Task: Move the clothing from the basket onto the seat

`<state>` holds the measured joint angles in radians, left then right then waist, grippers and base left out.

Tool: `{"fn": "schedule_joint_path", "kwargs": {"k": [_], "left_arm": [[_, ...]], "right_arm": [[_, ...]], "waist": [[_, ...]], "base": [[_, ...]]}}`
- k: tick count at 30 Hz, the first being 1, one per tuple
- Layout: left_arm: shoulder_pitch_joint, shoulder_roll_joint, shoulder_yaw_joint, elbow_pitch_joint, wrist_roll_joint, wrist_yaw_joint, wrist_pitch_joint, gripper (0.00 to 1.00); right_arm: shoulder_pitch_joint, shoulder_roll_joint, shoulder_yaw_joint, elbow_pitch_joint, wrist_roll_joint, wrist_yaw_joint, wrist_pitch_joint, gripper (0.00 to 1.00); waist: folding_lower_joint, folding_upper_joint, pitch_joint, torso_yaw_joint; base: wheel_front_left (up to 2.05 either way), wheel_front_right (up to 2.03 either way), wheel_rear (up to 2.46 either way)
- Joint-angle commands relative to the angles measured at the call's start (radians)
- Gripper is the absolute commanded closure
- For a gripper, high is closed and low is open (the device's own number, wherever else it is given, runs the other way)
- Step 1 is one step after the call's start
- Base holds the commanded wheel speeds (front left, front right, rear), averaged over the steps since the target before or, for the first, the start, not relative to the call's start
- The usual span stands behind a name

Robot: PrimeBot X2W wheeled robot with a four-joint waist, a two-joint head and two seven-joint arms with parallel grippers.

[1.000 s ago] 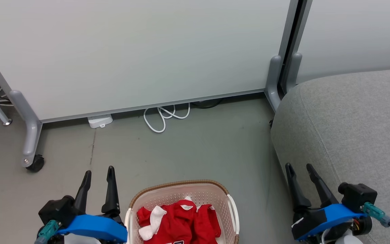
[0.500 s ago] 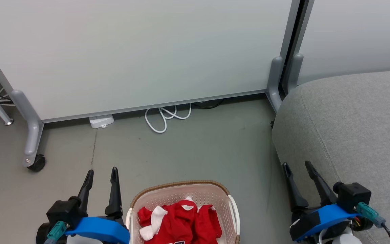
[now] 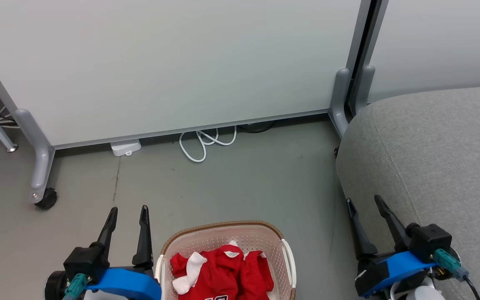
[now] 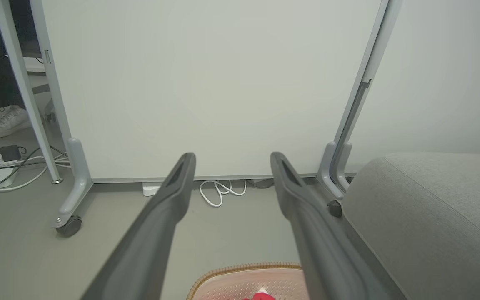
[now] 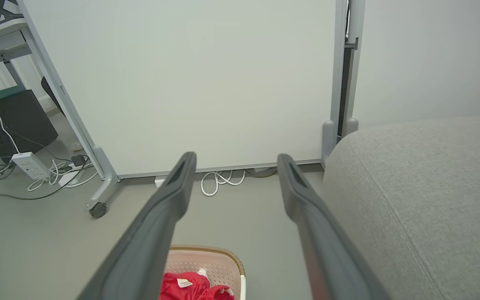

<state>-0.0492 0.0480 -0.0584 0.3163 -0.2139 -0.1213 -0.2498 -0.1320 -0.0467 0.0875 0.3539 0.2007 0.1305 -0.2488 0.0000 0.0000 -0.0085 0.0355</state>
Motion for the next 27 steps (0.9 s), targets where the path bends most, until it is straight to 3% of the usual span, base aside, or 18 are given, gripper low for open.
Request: {"fn": "schedule_joint_path", "kwargs": {"k": [1, 27], "left_arm": [[-0.014, 0.004, -0.004, 0.001, 0.019, -0.002, -0.011, 0.0], [-0.017, 0.004, -0.001, 0.002, 0.032, -0.001, -0.017, 0.0]], "right_arm": [[-0.011, -0.006, 0.002, 0.002, -0.022, 0.0, -0.01, 0.0], [-0.019, -0.006, 0.006, 0.005, -0.027, 0.0, -0.017, 0.0]], "waist": [[0.0, 0.0, 0.0, 0.001], [0.0, 0.0, 0.016, 0.002]], "base": [[0.0, 0.0, 0.0], [0.0, 0.0, 0.0]]}}
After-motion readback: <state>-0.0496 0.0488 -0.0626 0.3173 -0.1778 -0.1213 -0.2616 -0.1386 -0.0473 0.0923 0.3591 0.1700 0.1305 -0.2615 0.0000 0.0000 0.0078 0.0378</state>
